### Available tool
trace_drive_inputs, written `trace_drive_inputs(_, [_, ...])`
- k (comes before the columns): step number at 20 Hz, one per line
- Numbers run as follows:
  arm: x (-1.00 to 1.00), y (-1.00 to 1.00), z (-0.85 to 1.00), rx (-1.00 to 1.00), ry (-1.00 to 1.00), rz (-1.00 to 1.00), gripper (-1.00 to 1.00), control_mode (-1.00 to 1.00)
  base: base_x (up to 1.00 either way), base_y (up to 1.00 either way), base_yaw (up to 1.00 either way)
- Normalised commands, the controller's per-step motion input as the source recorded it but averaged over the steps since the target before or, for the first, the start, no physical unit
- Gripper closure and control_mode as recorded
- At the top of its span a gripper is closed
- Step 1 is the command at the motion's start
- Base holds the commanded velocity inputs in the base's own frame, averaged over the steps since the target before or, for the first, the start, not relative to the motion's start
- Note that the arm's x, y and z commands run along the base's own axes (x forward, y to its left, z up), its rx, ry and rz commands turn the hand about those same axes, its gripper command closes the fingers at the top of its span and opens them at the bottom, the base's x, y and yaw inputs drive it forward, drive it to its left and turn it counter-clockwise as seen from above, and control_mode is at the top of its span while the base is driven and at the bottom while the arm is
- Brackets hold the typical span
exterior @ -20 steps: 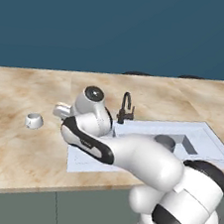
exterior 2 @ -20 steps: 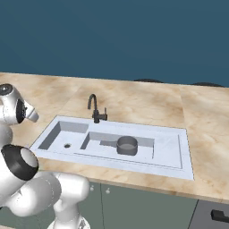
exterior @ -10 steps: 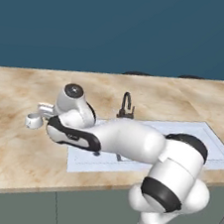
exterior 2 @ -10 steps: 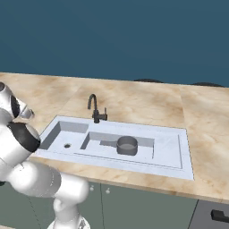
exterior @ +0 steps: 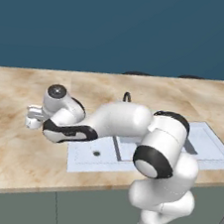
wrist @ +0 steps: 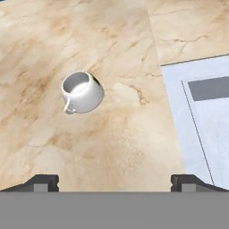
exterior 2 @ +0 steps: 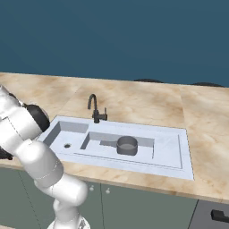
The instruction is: Move any existing items from the left basin to the right basin for drying. Then move the mug from the counter to the left basin of the sink for washing.
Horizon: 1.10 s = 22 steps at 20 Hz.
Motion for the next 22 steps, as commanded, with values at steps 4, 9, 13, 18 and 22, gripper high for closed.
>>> trace_drive_inputs(4, [0.01, 0.27, -0.01, -0.05, -0.1, 0.0, -1.0, -1.0, 0.0, 0.0, 0.0])
trace_drive_inputs(9, [-0.11, 0.09, -0.04, 0.0, -0.19, 0.01, -1.0, -1.0, 0.0, 0.0, 0.0])
trace_drive_inputs(13, [-0.14, 0.0, -0.07, 0.0, -0.15, 0.0, -1.0, -1.0, 0.0, 0.0, 0.0])
trace_drive_inputs(18, [-0.04, -0.01, -0.03, 0.0, -0.08, 0.0, -1.0, -1.0, 0.0, 0.0, 0.0])
trace_drive_inputs(22, [0.02, 0.0, 0.0, 0.0, 0.0, 0.0, -1.0, -1.0, 0.0, 0.0, 0.0])
